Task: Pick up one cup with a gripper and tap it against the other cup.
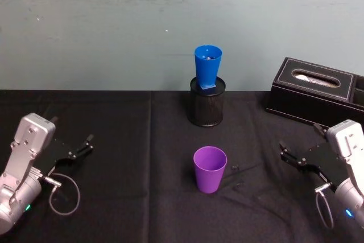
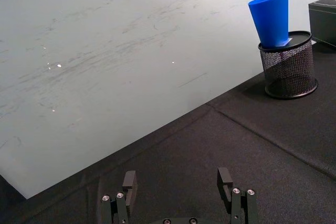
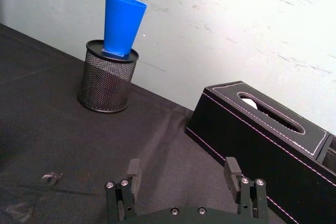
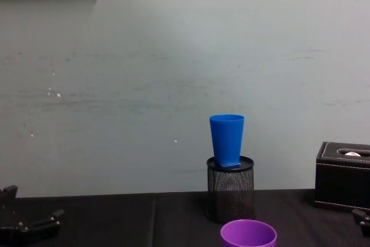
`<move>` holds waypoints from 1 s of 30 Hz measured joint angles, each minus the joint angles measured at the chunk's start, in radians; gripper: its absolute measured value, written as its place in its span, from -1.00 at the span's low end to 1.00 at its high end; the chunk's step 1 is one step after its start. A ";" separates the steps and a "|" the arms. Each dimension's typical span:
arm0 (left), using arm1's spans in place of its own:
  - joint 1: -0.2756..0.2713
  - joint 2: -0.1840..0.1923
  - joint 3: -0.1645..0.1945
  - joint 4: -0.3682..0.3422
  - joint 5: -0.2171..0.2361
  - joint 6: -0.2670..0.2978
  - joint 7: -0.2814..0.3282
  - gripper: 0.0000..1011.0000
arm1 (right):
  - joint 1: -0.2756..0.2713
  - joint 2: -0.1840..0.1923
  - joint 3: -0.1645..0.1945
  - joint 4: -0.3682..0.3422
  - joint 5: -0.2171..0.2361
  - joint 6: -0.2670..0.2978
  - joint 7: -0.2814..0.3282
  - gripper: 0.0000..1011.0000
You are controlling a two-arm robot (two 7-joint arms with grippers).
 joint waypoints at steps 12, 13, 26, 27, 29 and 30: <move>0.000 0.000 0.000 0.000 0.000 0.000 0.000 0.99 | 0.000 0.000 0.000 0.000 0.000 0.000 0.000 0.98; 0.000 0.000 0.000 0.000 0.000 0.000 0.000 0.99 | 0.000 0.000 0.000 0.000 0.000 0.000 0.000 0.98; 0.000 0.000 0.000 0.000 0.000 0.000 0.000 0.99 | 0.000 0.000 0.000 0.000 0.000 0.000 0.000 0.98; 0.000 0.000 0.000 0.000 0.000 0.000 0.000 0.99 | 0.000 0.000 0.000 0.000 0.000 0.000 0.000 0.98; 0.000 0.000 0.000 0.000 0.000 0.000 0.000 0.99 | 0.000 0.000 0.000 0.000 0.000 0.000 0.000 0.98; 0.000 0.000 0.000 0.000 0.000 0.000 0.000 0.99 | 0.000 0.000 0.000 0.000 0.000 0.000 0.000 0.98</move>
